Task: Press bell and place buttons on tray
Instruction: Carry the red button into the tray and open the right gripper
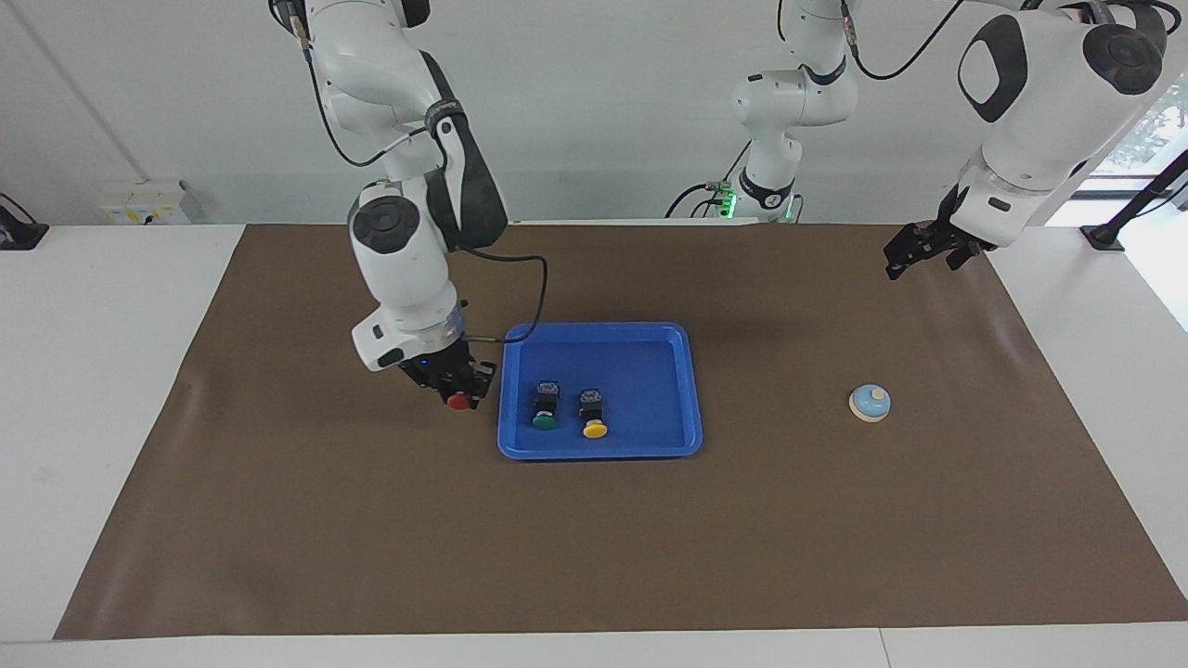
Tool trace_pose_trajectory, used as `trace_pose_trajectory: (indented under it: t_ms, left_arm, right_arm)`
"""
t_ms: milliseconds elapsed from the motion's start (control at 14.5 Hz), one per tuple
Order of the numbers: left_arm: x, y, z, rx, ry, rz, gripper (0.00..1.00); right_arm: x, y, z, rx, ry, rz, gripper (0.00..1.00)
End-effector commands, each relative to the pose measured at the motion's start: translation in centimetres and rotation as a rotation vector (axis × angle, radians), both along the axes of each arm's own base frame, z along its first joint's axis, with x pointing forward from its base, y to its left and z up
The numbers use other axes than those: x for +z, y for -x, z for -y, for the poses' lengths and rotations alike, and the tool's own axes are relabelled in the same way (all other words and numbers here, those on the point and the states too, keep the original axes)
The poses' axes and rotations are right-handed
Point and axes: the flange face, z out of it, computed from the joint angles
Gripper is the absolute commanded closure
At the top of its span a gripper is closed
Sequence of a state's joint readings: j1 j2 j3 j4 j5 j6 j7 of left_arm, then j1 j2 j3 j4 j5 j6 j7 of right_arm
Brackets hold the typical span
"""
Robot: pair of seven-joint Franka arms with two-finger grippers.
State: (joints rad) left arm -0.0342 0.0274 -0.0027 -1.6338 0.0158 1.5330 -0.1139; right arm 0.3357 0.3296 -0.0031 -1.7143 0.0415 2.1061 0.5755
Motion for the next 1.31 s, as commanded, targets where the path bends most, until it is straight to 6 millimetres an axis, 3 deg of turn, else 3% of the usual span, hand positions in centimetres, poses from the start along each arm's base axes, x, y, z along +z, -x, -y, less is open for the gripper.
trace_pose_trajectory:
  t_ms: [0,206,275,550,757,963,1170,1238]
  left_arm:
    - [0.2,0.6,-0.3,-0.003,0.003,0.014,0.0]
    - [0.2,0.6,-0.3,-0.003,0.003,0.014,0.0]
    - [0.2,0.6,-0.2,-0.005,0.003,0.014,0.0]
    - [0.2,0.6,-0.3,-0.003,0.003,0.014,0.0]
    - [0.2,0.6,-0.2,-0.005,0.003,0.014,0.0]
    - [0.2,0.6,-0.2,-0.005,0.003,0.014,0.0]
    - [0.3,0.7,-0.3,-0.003,0.003,0.016,0.0]
    - [0.2,0.6,-0.3,-0.003,0.003,0.014,0.0]
  right_arm:
    - [-1.9,0.2,-7.8,-0.06,0.03,-0.007,1.0]
    - [-1.2,-0.2,-14.9,-0.078,0.061,-0.018,1.0]
    - [-1.5,0.1,-16.5,-0.086,0.055,-0.01,1.0]
    - [-2.4,2.1,-19.8,-0.047,0.057,-0.023,1.0]
    - [-4.5,1.5,-22.2,-0.08,0.052,-0.016,1.0]
    - [-6.4,1.7,-23.7,-0.077,0.048,-0.005,1.0]
    - [-7.9,1.3,-23.3,-0.095,0.055,-0.011,1.0]
    - [-7.8,1.3,-23.1,-0.097,0.06,-0.015,0.67]
